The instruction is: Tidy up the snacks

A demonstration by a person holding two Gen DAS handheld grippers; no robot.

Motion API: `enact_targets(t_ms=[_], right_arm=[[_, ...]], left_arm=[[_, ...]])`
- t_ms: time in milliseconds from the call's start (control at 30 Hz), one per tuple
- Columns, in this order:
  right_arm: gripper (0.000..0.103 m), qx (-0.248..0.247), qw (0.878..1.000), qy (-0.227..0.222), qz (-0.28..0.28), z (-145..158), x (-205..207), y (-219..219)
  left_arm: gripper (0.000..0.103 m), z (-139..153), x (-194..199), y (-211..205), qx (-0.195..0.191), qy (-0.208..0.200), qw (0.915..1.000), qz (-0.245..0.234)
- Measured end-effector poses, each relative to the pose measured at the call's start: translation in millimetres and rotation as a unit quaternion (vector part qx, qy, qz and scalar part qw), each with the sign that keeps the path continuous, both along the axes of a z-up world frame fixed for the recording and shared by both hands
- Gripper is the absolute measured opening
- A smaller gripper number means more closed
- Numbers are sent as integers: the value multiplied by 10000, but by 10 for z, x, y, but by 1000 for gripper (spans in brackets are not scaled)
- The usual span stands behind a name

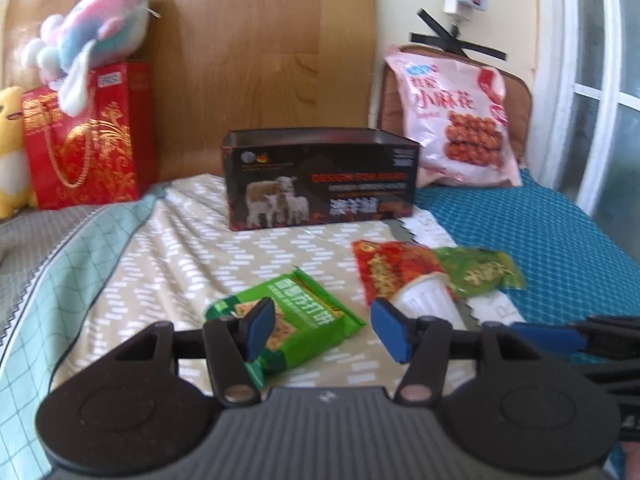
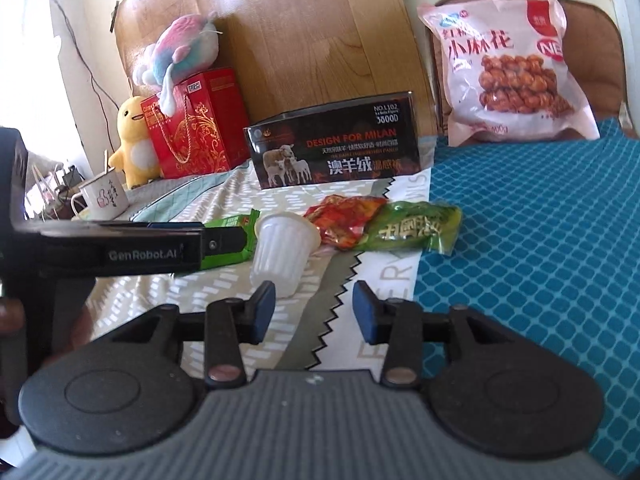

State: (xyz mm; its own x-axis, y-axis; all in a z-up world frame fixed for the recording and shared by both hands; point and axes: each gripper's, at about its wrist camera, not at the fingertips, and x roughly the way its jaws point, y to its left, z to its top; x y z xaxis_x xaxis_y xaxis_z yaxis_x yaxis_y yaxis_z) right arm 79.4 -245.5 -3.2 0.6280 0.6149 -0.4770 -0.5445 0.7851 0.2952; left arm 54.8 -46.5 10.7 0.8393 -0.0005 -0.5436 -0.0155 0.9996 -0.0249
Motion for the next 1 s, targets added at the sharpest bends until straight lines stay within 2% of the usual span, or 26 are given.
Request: enact_targets(t_ms=[100,200,300,467,1000], right_arm=[[47,66,10000,40,-10,-8,8,-21],[48,53,10000,49,10,-13,16,-22],[51,22,10000,55,29,-17,23,-16],[51,-11,10000,46,19,-19,35,-18],[51,-84,10000,12,42,-25,42,-5]], left_arm=[[62,-49,5,26,81,-97,9997,213],[66,-51,13,40,80,-83,9997,201],[82,-67,33,44,53,64,9998,194],[83,-117,100,207,-442,379,9979,289],[81,-116,64,203,-414,350,9980,324]])
